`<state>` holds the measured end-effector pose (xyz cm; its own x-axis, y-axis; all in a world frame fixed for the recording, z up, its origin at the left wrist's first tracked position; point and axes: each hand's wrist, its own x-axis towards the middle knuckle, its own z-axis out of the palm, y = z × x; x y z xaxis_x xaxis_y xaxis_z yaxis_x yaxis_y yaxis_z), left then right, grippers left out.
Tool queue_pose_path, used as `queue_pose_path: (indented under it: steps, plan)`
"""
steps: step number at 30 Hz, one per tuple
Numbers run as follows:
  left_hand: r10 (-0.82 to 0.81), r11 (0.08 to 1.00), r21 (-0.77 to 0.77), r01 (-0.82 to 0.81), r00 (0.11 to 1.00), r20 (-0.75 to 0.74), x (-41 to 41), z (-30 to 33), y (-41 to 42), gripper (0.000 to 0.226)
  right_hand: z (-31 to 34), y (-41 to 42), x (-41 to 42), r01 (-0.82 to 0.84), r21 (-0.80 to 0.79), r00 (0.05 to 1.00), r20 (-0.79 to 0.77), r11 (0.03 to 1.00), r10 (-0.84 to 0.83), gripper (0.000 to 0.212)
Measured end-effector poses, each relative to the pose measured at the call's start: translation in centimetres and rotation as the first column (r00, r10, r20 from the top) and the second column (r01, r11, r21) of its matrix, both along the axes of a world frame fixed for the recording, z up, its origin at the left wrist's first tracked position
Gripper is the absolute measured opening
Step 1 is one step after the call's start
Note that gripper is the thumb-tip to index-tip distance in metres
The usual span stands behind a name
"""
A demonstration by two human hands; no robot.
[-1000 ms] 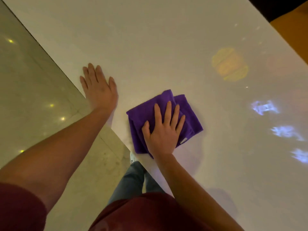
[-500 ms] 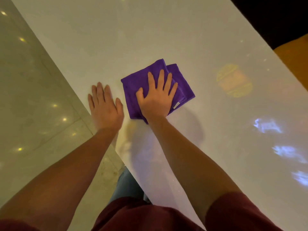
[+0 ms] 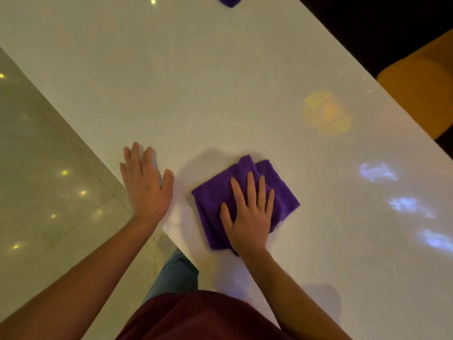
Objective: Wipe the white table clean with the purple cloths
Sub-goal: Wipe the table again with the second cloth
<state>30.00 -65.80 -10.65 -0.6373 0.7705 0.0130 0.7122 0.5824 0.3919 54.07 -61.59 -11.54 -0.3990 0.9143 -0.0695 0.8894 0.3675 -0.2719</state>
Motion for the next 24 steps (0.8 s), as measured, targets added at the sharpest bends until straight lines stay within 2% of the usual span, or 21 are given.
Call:
queue_pose_path:
  steps: [3, 7, 10, 14, 24]
  plan:
    - [0.031, 0.999, 0.026, -0.03, 0.999, -0.037, -5.8, 0.7, 4.5, 0.064, -0.1, -2.2, 0.4, 0.049, -0.004, 0.997, 0.065, 0.999, -0.049, 0.065]
    - [0.037, 0.992, -0.116, -0.05, 0.994, -0.107, -11.9, 0.0, 9.9, 0.064, 0.1, 1.3, -3.3, 0.081, 0.026, 0.994, 0.068, 0.996, -0.083, 0.064]
    - [0.035, 0.981, -0.183, -0.065, 0.986, -0.161, -12.5, -1.7, 10.3, 0.063, -0.2, 5.1, -6.1, 0.119, 0.052, 0.992, 0.035, 0.992, -0.121, 0.063]
    - [0.04, 0.978, -0.193, -0.076, 0.982, -0.185, -12.7, -2.0, 10.4, 0.065, -0.3, 10.3, -10.8, 0.176, 0.091, 0.984, -0.003, 0.98, -0.176, 0.063]
    - [0.061, 0.985, -0.145, -0.094, 0.974, -0.218, -13.2, -2.8, 10.4, 0.063, -0.7, 20.7, -20.7, 0.154, 0.099, 0.988, -0.031, 0.983, -0.151, 0.065]
